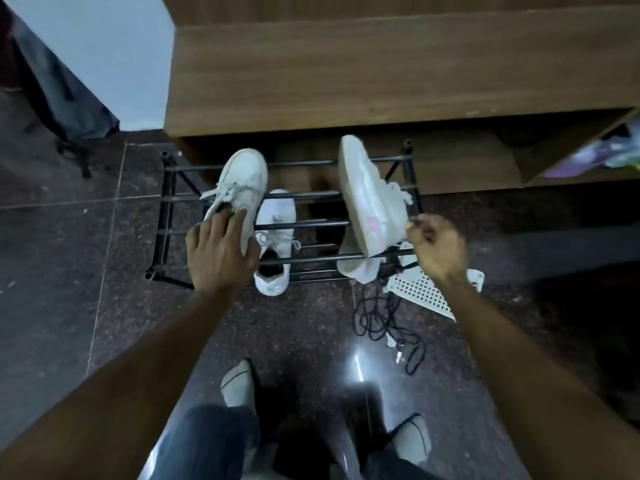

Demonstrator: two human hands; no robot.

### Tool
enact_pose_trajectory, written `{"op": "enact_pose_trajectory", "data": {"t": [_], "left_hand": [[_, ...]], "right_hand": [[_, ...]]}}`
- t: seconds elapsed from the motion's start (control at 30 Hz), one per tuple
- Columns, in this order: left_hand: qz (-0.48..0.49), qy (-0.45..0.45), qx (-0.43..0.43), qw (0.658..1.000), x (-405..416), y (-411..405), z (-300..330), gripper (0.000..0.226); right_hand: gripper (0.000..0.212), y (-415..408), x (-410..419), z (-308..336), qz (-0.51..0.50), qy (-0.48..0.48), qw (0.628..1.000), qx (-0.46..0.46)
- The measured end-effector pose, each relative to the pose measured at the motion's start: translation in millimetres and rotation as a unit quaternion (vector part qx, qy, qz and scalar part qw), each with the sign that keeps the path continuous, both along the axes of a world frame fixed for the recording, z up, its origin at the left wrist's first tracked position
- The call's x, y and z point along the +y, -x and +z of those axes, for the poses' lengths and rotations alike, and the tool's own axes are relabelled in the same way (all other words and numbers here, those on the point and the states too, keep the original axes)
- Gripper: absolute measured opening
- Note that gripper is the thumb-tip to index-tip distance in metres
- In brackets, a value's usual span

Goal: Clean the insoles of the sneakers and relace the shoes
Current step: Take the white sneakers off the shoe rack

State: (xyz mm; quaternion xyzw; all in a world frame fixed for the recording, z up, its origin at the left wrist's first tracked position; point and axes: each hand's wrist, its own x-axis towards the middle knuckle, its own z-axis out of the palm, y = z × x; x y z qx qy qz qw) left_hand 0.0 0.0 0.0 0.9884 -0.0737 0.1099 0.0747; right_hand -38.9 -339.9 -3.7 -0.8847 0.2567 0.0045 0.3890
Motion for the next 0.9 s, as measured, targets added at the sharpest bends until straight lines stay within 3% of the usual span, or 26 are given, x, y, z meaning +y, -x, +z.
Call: {"op": "enact_pose_trajectory", "data": {"t": [0.13, 0.3, 0.47, 0.57, 0.67, 0.77, 0.9], "left_hand": [[0.01, 0.029, -0.048, 0.998, 10, -13, -38, 0.04], [-0.012, 0.053, -0.244, 0.968, 18, -31, -77, 0.025], [-0.029, 0.061, -0.354, 0.933, 17, -46, -95, 0.02], [-0.016, 0.057, -0.301, 0.952, 15, -41, -90, 0.029], [-0.014, 0.082, -0.206, 0.975, 13, -26, -72, 0.038], [-0.047, 0.103, -0.122, 0.986, 16, -24, -54, 0.033], [-0.066, 0.002, -0.015, 0.998, 24, -33, -42, 0.032]], "right_hand": [[0.035, -18, 2, -26, -0.044, 0.04, 0.997, -0.05], [0.035, -39, -1, -58, -0.072, 0.115, 0.977, -0.162], [0.034, -58, -6, -74, -0.051, 0.194, 0.954, -0.222], [0.036, -52, -7, -77, -0.084, 0.127, 0.965, -0.213], [0.032, -43, 0, -74, -0.062, -0.035, 0.985, -0.154], [0.029, -26, 9, -66, -0.046, -0.162, 0.978, -0.126], [0.028, -13, 30, -65, -0.041, -0.193, 0.969, -0.15]]}}
